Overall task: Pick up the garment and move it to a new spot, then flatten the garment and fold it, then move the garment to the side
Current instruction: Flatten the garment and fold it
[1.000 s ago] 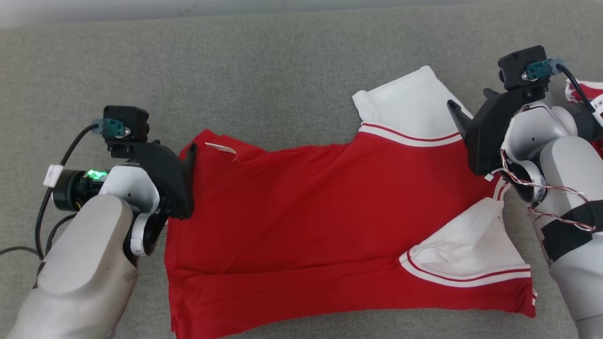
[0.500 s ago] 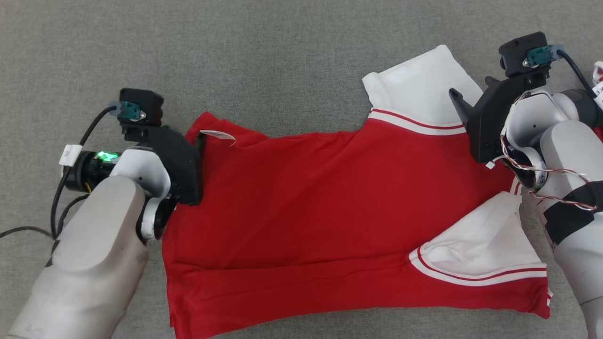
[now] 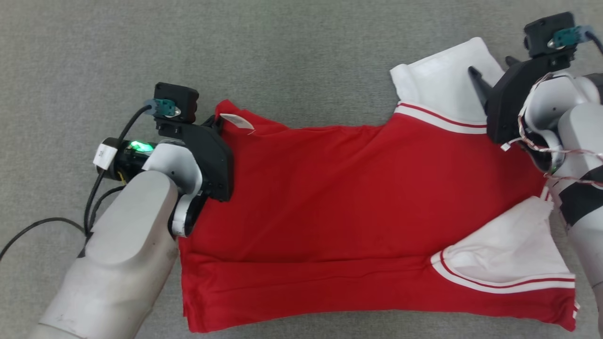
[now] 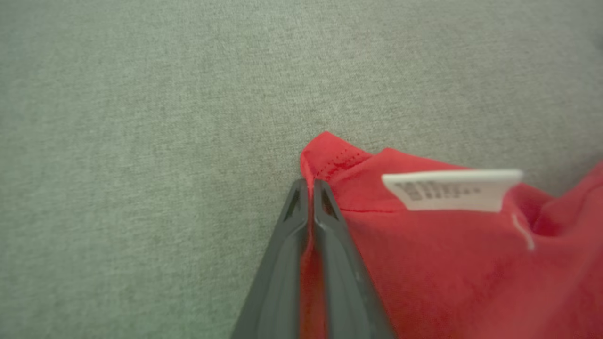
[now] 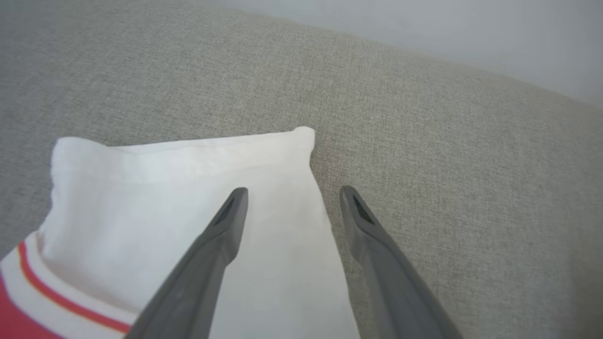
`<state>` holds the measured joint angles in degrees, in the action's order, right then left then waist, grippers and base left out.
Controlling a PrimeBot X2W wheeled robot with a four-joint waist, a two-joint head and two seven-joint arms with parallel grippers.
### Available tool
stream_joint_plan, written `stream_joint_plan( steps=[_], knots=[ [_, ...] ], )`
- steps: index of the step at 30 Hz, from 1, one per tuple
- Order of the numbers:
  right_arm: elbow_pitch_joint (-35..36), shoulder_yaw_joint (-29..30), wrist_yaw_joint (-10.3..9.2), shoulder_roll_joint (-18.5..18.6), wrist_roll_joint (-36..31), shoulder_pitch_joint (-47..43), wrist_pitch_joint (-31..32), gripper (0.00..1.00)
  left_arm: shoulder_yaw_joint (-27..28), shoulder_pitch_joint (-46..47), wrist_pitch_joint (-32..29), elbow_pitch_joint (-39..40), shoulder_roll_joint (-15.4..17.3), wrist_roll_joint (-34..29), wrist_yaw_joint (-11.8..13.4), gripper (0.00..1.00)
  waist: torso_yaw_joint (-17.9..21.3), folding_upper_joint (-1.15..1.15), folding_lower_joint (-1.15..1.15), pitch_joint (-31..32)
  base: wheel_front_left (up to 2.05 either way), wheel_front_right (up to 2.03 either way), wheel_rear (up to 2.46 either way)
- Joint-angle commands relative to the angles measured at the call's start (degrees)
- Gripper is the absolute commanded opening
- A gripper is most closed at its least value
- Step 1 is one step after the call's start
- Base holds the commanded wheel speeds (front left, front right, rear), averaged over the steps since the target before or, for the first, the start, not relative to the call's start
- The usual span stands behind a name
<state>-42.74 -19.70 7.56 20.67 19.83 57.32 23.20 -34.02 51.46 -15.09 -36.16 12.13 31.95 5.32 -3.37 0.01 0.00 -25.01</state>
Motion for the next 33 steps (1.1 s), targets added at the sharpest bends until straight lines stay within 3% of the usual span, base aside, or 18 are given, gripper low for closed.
stream_joint_plan(
  steps=[1,11,12,13,14,22,33],
  knots=[
    [-0.6,0.3,-0.17,0.2,-0.6,0.8,-0.3,1.0,-0.9,-1.3,-0.4,-1.2,-0.4,-0.1,0.0,0.0,-0.8,-0.01,0.0,-0.6,0.0,0.0,0.0],
    [-8.8,3.1,-0.17,-1.9,-3.1,3.9,-1.6,1.0,-1.4,-0.7,2.5,-1.8,-2.1,0.0,0.0,0.0,-2.9,-0.01,0.0,-2.1,0.0,0.0,0.0],
    [-9.4,3.4,-0.17,-2.0,-3.3,4.2,-2.2,0.76,-1.3,-0.6,2.9,-1.9,-2.2,0.0,0.2,0.0,-2.9,-0.01,0.0,-2.1,0.0,0.0,0.0],
    [-9.9,3.9,-0.17,-2.0,-3.7,4.4,-3.1,0.25,-1.0,-0.4,3.6,-2.1,-2.2,0.0,0.4,0.0,-2.9,-0.01,0.0,-2.2,0.0,0.0,0.0],
    [-10.4,4.5,-0.17,-2.0,-4.1,4.6,-3.9,0.0,-0.8,-0.2,4.3,-2.2,-2.1,-0.1,0.8,0.0,-2.9,-0.01,0.0,-2.2,0.0,0.0,0.0],
    [-12.3,8.6,-0.17,-3.1,-7.7,6.4,-14.4,0.0,2.6,0.9,12.5,-4.0,-2.3,0.0,5.0,0.0,-1.9,-0.01,0.0,-1.9,0.0,0.0,0.0],
    [-11.6,11.3,-0.17,-3.9,-6.3,2.3,-26.5,0.0,7.0,-1.9,20.3,-3.6,-2.6,3.7,5.0,0.0,-0.8,-0.01,0.0,2.2,0.0,0.0,0.0]
  ],
)
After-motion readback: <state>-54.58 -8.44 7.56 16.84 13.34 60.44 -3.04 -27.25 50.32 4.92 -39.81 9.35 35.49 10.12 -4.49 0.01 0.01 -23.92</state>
